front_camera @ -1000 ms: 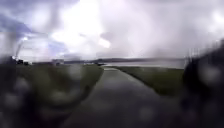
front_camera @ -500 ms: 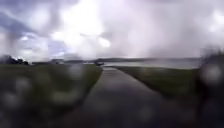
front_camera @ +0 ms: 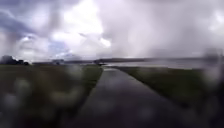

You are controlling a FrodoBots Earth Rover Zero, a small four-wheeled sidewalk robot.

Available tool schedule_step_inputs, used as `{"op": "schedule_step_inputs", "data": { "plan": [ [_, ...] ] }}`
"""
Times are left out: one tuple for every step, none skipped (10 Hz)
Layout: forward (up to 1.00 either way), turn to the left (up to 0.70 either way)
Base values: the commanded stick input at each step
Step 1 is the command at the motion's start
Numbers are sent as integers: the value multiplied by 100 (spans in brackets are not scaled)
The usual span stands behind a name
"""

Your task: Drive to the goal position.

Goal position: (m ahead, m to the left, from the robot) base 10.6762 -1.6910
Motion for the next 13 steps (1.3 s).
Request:
{"op": "schedule_step_inputs", "data": {
  "plan": [
    [70, -3],
    [70, -7],
    [70, -21],
    [70, -34],
    [70, -21],
    [70, -6],
    [70, 0],
    [70, 0],
    [70, 0],
    [70, 0],
    [70, 0],
    [70, 0],
    [70, 0]
  ]
}}
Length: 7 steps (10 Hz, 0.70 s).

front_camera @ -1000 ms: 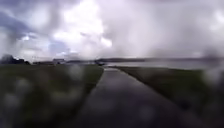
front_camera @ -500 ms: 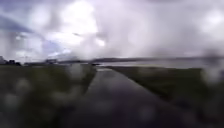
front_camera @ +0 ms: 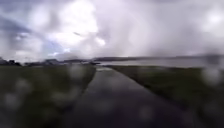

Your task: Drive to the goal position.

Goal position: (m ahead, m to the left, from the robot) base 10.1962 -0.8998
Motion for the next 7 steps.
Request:
{"op": "schedule_step_inputs", "data": {
  "plan": [
    [70, 0],
    [70, 0],
    [70, 0],
    [70, 0],
    [70, 0],
    [70, 0],
    [70, 0]
  ]
}}
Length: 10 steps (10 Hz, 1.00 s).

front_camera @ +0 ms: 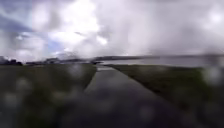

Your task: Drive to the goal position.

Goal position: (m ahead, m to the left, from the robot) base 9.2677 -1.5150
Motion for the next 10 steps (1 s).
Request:
{"op": "schedule_step_inputs", "data": {
  "plan": [
    [70, 0],
    [70, 0],
    [70, 0],
    [70, 0],
    [70, 0],
    [70, 0],
    [70, 0],
    [70, 0],
    [70, 0],
    [70, 0]
  ]
}}
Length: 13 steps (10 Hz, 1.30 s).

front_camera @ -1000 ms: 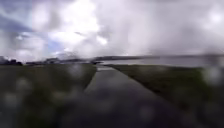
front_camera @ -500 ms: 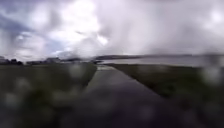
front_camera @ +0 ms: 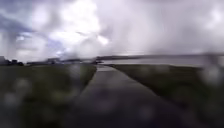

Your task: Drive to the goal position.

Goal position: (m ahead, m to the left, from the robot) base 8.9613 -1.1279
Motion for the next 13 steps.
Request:
{"op": "schedule_step_inputs", "data": {
  "plan": [
    [70, -7],
    [70, -23],
    [70, -35],
    [70, -35],
    [70, 0],
    [70, 0],
    [70, 0],
    [70, 0],
    [70, 0],
    [70, 0],
    [70, 0],
    [70, 0],
    [70, 0]
  ]
}}
